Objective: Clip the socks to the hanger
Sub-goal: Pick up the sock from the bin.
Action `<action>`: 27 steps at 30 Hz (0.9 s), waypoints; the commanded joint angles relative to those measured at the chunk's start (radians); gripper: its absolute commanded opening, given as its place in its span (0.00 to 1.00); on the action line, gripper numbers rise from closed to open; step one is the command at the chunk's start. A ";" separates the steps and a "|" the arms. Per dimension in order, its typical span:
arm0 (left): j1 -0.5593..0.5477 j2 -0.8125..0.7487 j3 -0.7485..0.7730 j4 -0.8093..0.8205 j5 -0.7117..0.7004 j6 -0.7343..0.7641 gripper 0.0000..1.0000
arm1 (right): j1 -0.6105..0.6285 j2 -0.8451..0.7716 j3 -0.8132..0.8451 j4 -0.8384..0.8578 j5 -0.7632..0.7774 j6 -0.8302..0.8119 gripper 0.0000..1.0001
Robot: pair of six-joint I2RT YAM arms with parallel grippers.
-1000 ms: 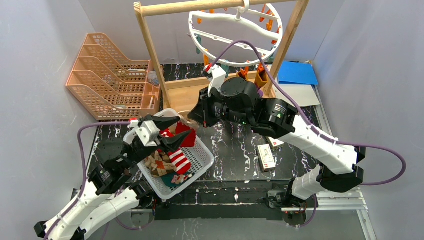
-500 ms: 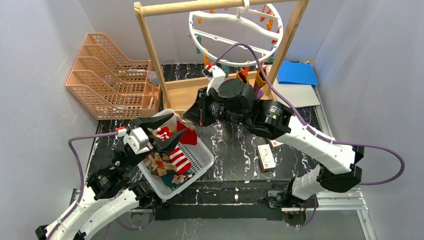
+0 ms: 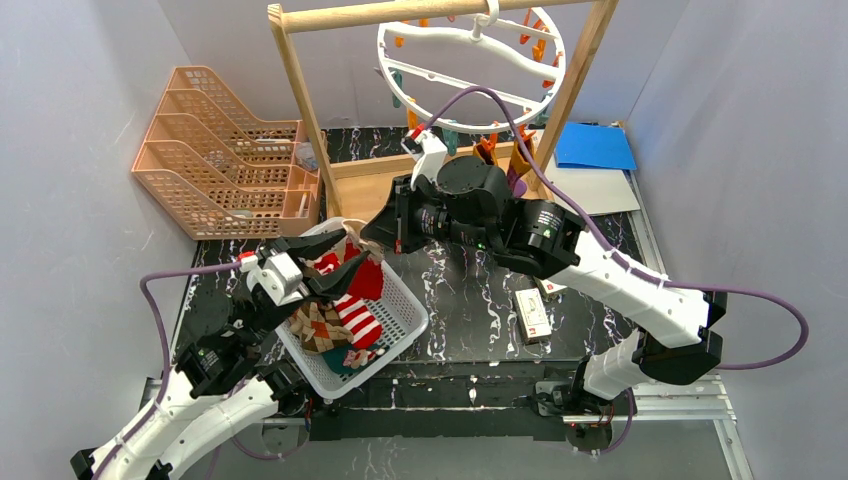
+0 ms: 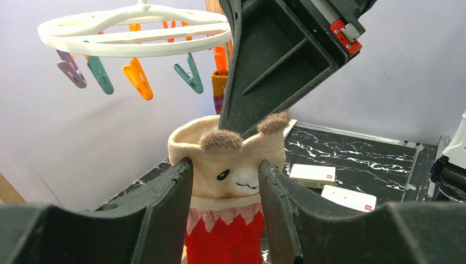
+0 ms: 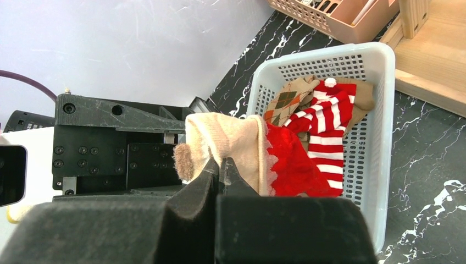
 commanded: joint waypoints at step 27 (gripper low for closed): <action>-0.003 0.031 0.029 0.028 -0.016 -0.003 0.11 | 0.001 0.004 -0.010 0.045 -0.017 0.011 0.01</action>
